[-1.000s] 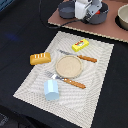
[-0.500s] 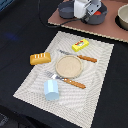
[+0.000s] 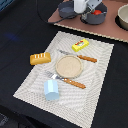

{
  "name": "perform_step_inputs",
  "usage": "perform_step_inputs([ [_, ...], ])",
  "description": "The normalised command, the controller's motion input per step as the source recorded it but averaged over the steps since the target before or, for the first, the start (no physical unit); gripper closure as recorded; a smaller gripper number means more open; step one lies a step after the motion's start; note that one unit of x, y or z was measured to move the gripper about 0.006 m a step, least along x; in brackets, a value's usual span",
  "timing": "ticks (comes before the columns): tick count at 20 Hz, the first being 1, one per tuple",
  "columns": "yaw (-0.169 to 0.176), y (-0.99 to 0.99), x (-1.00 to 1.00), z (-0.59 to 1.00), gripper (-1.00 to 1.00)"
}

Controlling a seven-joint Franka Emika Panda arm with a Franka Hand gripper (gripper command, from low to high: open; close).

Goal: Interact with the objects in diverse but meaningful ways.

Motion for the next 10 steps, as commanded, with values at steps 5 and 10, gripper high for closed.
perform_step_inputs([
  [5,-0.031,-0.22,0.1,0.93,-1.0],
  [10,-0.029,-0.47,0.43,0.55,-1.0],
])
